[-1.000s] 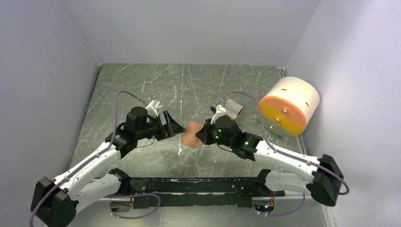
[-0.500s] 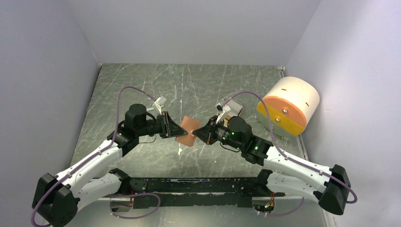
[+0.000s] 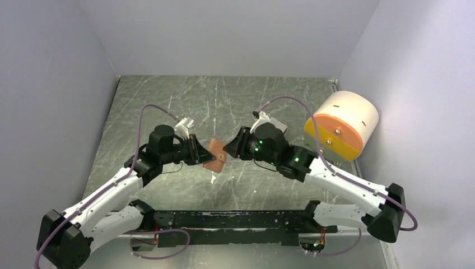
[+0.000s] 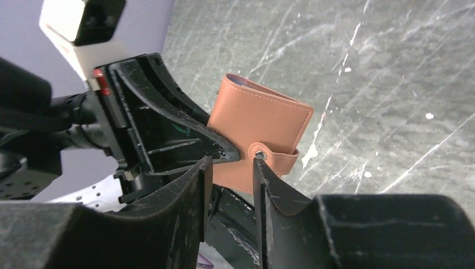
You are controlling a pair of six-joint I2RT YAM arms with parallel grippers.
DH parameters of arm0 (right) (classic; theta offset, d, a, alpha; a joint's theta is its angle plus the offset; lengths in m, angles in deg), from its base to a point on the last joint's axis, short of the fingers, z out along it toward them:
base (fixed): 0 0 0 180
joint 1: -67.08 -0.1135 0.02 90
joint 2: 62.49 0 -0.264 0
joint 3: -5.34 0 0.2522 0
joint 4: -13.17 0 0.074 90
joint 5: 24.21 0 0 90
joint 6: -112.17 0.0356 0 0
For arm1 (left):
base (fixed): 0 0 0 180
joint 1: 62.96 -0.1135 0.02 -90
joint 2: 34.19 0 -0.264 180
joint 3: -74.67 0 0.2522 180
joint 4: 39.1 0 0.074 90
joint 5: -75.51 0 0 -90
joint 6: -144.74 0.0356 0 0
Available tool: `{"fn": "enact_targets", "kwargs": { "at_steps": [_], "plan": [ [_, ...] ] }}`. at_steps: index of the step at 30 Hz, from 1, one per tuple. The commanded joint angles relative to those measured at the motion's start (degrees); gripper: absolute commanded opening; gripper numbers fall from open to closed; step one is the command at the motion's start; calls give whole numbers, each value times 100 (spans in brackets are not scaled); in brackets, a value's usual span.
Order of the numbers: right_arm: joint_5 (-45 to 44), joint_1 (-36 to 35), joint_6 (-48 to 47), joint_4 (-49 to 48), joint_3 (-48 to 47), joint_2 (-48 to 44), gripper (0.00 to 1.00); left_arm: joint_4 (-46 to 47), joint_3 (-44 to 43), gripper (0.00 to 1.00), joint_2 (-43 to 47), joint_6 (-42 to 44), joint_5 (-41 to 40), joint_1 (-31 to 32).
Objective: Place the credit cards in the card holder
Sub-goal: Open the card holder at the center of the board.
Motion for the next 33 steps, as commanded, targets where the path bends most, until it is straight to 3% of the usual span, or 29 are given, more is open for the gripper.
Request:
{"fn": "enact_targets", "kwargs": {
  "at_steps": [1, 13, 19, 24, 26, 31, 33],
  "plan": [
    [-186, -113, 471, 486, -290, 333, 36, -74, -210, 9, 45, 252, -168, -24],
    [177, -241, 673, 228, -284, 1192, 34, 644, -8, 9, 83, -136, 452, -27],
    [-121, -255, 690, 86, -190, 1386, 37, 1690, 264, 9, -27, -513, 1275, -28],
    [-581, -261, 578, 103, -199, 1399, 38, 1858, 292, 9, -97, -651, 1505, -24],
    [-760, -258, 497, 127, -206, 1406, 32, 1840, 300, 9, -74, -658, 1502, -25],
    [-1289, -257, 465, 576, -333, 1532, 0, 1524, 220, 9, 25, -557, 1265, -26],
    [-1430, -258, 466, 701, -310, 1535, 0, 1233, 138, 9, 53, -436, 1092, -24]
  ]
}}
